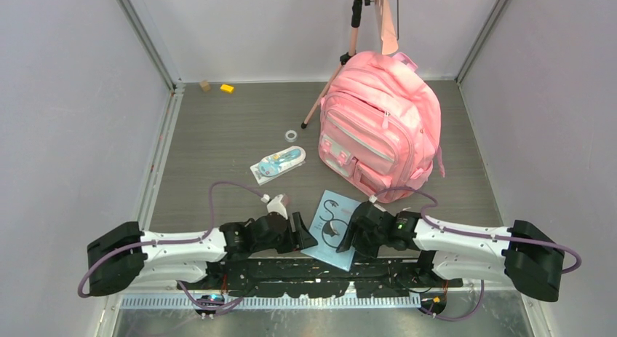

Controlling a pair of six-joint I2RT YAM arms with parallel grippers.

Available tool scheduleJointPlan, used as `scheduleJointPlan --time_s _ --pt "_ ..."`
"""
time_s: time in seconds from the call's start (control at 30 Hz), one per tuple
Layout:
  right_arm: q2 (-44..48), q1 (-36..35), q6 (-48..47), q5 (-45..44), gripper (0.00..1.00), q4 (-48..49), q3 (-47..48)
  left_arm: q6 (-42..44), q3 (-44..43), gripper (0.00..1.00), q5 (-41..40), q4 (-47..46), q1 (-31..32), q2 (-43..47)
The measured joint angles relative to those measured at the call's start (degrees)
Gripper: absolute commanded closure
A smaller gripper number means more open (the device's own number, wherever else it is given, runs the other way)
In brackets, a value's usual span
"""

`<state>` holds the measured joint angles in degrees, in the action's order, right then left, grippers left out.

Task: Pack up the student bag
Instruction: Pick up the book from the center of the board.

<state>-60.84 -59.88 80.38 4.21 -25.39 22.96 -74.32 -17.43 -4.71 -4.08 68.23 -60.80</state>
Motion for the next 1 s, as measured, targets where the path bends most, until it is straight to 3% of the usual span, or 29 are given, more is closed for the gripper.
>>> scheduleJointPlan --time_s 0.37,0.57,0.77,1.0 --pt "0.92 0.11 0.07 0.37 0.39 1.38 -0.68 1.64 -0.02 0.42 -3.23 0.26 -0.04 7.34" --pt "2.14 0.13 0.17 0.31 0.39 1.77 -1.31 3.52 -0.02 0.46 -3.02 -1.11 -0.04 6.91" --pt "4.9 0.39 0.24 -0.24 0.39 1.07 -2.34 7.19 -0.31 0.58 -2.38 -4.17 -0.55 4.35" --pt "11.87 0.48 0.28 -3.93 0.39 0.02 -5.2 10.84 -2.25 0.6 -0.22 -6.19 -0.74 3.96"
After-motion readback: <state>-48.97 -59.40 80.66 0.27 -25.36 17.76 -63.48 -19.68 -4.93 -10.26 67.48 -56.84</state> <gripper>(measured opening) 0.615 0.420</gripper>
